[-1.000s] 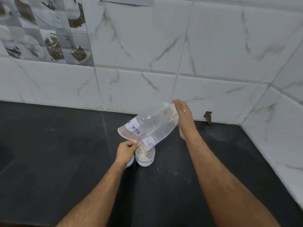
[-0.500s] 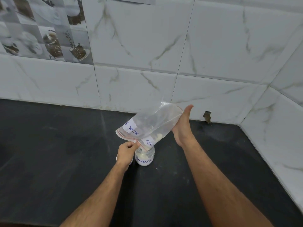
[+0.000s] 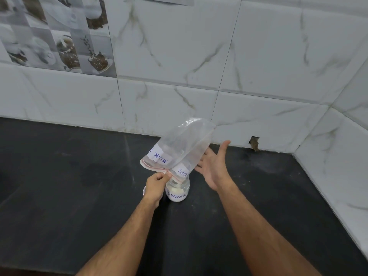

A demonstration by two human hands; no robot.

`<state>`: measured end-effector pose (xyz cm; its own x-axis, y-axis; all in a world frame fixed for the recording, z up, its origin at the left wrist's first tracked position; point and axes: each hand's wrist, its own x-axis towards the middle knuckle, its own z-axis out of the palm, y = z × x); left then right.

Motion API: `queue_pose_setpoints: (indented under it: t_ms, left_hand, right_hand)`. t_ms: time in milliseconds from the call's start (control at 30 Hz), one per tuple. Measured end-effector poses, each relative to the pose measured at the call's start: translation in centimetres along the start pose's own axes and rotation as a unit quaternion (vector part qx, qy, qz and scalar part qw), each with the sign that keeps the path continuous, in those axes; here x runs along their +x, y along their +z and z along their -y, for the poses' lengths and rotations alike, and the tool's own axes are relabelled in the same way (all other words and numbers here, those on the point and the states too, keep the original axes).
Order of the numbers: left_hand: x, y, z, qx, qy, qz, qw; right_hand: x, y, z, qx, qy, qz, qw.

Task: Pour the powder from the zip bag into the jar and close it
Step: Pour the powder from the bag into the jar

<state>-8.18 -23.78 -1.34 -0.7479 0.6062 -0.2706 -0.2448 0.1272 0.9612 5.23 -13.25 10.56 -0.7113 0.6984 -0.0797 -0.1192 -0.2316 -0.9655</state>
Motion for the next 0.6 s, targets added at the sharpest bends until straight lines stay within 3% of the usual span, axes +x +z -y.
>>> queue_pose_setpoints:
  t_ms: [100,200,300,400,500,600]
  left_hand:
    - [-0.3,0.4,-0.5,-0.005,0.017,0.009,1.0]
    - [-0.2,0.2,-0.2,-0.013,0.024,0.014,1.0]
    - [-0.2,0.2,-0.1,-0.021,0.017,0.016,1.0]
    - [-0.3,0.1,0.0,-0.035,0.015,0.014,0.999]
    - [-0.5,0.1,-0.3,-0.055,0.014,0.015,0.998]
    - [-0.6,0.3,-0.5,-0.08,0.012,0.014,0.997]
  right_hand:
    - [0.0,0.2,-0.6,-0.002,-0.004,-0.053,0.999]
    - [-0.4,0.8,-0.9,-0.014,0.005,-0.015,1.0]
    - [-0.6,0.9,-1.3,-0.022,-0.003,-0.033,0.999]
    - [-0.9,1.4,-1.4,-0.029,0.006,0.006,1.0]
    - [-0.7,1.4,-1.8,-0.009,-0.01,-0.029,1.0]
    - [-0.8,1.8,-1.9,-0.006,0.002,0.008,1.0]
